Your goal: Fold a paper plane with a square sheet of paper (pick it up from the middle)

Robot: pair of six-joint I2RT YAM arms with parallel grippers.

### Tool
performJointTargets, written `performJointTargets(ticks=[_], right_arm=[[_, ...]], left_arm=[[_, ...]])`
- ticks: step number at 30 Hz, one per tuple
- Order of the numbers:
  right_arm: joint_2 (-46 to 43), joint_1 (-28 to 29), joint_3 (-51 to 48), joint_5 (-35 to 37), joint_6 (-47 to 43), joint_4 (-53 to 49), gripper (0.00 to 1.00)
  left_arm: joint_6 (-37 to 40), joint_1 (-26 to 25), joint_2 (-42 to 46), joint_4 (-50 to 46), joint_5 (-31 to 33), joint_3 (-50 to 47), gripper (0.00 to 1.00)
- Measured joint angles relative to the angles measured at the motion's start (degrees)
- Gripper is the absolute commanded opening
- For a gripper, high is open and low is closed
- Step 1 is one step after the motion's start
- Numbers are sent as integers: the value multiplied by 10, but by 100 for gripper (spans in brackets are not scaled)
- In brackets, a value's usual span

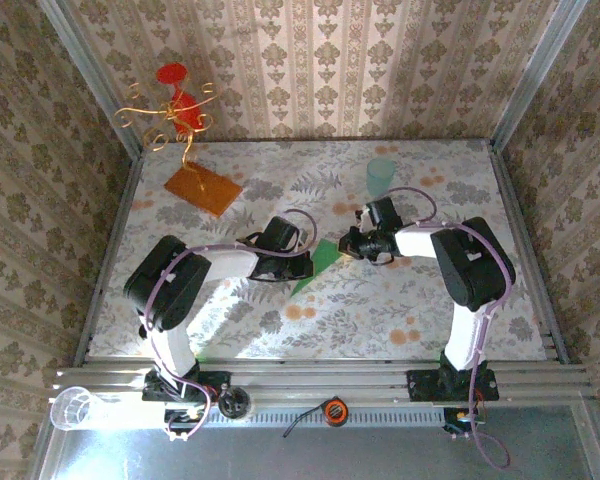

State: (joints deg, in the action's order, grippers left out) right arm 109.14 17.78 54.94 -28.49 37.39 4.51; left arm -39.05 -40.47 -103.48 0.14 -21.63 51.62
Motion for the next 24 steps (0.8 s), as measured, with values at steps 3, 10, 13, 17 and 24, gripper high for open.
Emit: performJointTargets(ticks=[3, 10, 13, 17, 24], right_arm=[[2, -6, 1, -2, -2, 0, 0], [4, -12, 0, -8, -4, 6, 0], [5, -21, -7, -17, -6, 23, 0], [6, -35, -13, -21, -6, 41, 0], [0, -48, -14, -7, -6, 41, 0]], left_arm=[[0, 0, 0, 0, 0, 1, 0], [0, 0, 0, -3, -2, 3, 0], [0, -1, 0, -3, -2, 3, 0], [0, -1, 0, -4, -3, 3, 0], [0, -1, 0, -35, -7, 18, 0]])
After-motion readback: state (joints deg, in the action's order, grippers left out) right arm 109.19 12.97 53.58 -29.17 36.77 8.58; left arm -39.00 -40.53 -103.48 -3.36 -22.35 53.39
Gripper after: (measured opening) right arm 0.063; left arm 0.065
